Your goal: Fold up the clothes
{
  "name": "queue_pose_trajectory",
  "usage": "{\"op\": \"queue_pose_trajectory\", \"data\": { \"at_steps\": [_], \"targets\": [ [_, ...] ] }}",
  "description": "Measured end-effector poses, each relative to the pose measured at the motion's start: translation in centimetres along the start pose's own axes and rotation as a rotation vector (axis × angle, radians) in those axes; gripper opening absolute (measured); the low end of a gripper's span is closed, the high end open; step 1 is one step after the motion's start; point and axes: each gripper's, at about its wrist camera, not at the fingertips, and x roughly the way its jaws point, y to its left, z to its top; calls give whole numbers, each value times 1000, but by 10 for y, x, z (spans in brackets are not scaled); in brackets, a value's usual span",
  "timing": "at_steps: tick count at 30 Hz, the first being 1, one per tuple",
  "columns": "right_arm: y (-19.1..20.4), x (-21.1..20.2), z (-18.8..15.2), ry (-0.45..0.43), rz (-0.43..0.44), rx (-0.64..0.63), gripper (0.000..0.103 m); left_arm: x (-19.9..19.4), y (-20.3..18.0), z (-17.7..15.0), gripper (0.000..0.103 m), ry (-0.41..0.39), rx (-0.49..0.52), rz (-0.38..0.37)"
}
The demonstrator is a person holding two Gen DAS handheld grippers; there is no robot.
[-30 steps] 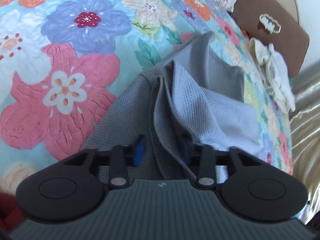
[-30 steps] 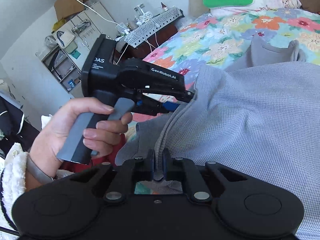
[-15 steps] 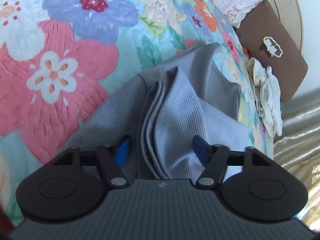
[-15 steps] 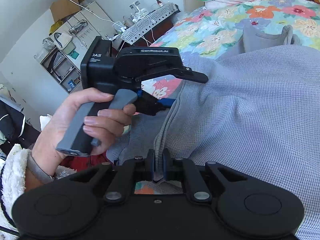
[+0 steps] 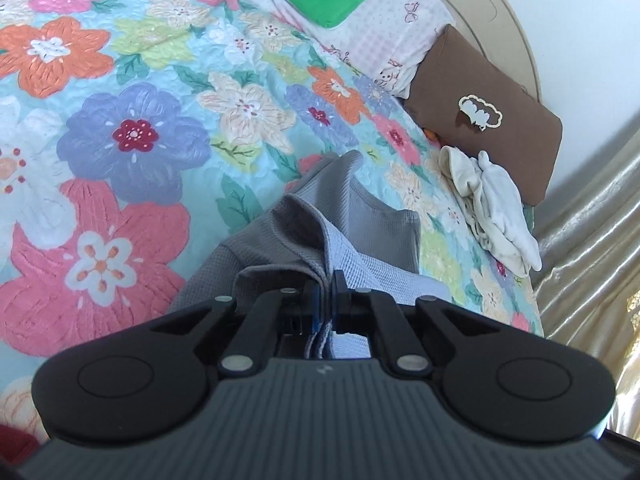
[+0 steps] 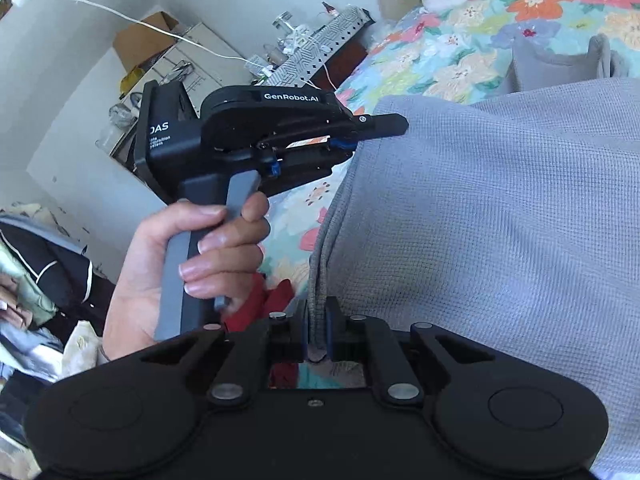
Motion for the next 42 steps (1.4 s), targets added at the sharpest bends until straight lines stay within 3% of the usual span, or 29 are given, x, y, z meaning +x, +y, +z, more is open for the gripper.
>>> {"op": "queue_pose_trajectory", "data": {
  "at_steps": [6, 10, 17, 20, 22, 25, 30, 31, 35, 39, 42],
  "targets": [
    [14, 13, 13, 25, 13, -25, 11, -11, 8, 2, 4, -24, -21, 9],
    [14, 27, 13, 87, 57, 14, 11, -20, 31, -1, 4, 3, -106, 45],
    [14, 47, 1, 128, 52, 35, 12, -16, 32, -4, 4, 38, -39, 201],
    [23, 40, -4, 123, 36, -33, 23, -10, 39, -5, 5, 62, -41, 256],
    [23, 24, -5, 102, 6, -44, 35, -3, 44, -7, 5, 99, -50, 306],
    [15, -10, -5, 47, -72, -39, 39, -3, 41, -10, 7, 112, -11, 389],
    [-21, -71, -6, -34, -264, 23, 47, -38, 17, -11, 6, -57, 93, 544],
    [-29, -83, -7, -46, -308, 37, 47, -47, 11, -12, 6, -84, 98, 535],
    [-64, -125, -17, -105, -417, 128, 52, -69, -15, -23, 12, -99, 48, 349],
    [-83, -147, -29, -187, -512, 175, 52, -47, -54, -47, 20, 16, 1, 276],
    [-89, -151, -35, -191, -551, 184, 52, -23, -80, -69, 31, 94, 59, 228]
  ]
}}
